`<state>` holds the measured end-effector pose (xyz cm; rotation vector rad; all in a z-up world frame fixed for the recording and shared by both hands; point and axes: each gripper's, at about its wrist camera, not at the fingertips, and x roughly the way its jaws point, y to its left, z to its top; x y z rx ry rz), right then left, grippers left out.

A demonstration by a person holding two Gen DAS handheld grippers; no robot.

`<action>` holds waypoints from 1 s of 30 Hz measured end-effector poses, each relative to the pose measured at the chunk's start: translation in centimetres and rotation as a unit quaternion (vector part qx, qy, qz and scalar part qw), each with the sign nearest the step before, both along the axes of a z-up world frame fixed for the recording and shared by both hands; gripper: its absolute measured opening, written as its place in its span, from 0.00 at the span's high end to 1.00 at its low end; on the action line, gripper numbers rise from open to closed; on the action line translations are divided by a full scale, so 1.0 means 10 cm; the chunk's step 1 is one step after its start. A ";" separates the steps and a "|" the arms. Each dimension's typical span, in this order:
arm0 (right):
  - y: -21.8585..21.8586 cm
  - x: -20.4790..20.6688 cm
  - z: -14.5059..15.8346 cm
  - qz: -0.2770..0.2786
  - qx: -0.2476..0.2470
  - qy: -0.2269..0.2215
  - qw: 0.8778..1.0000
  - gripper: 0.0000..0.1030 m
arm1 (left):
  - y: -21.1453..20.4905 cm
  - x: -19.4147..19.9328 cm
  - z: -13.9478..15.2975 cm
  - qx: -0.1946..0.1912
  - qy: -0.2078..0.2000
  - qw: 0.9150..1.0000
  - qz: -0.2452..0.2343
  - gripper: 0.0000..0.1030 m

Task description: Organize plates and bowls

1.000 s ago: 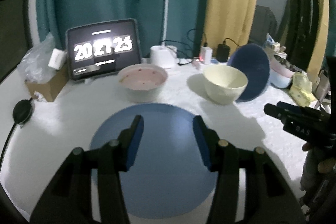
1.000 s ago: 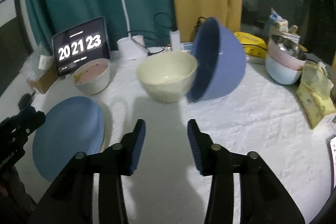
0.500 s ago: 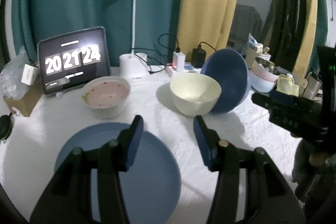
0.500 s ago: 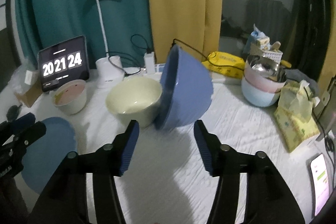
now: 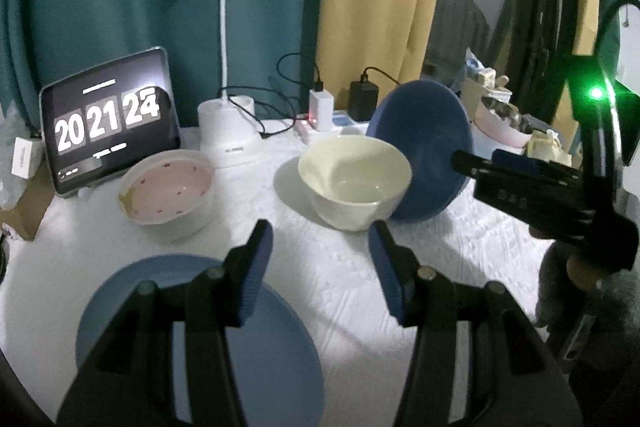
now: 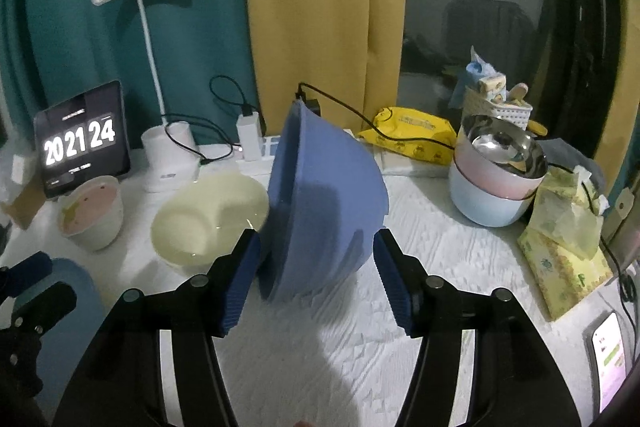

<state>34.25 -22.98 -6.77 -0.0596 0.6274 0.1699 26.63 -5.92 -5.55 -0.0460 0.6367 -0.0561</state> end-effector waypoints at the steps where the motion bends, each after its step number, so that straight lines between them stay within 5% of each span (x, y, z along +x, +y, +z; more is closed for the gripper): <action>1: -0.01 0.05 -0.03 -0.006 0.001 0.006 1.000 0.40 | -0.01 0.02 -0.01 0.001 0.001 1.000 0.000 0.50; 6: -0.07 0.15 -0.10 -0.028 0.015 0.011 0.999 0.47 | -0.08 0.14 -0.05 -0.002 0.009 1.000 -0.003 0.50; 10: -0.14 0.20 -0.14 -0.052 0.010 0.009 0.999 0.81 | -0.18 0.22 -0.07 0.003 0.011 1.000 -0.013 0.50; 30: -1.21 -0.13 -0.32 -0.115 0.033 0.015 0.993 0.94 | -1.08 0.41 -0.17 0.015 0.009 0.997 -0.073 0.50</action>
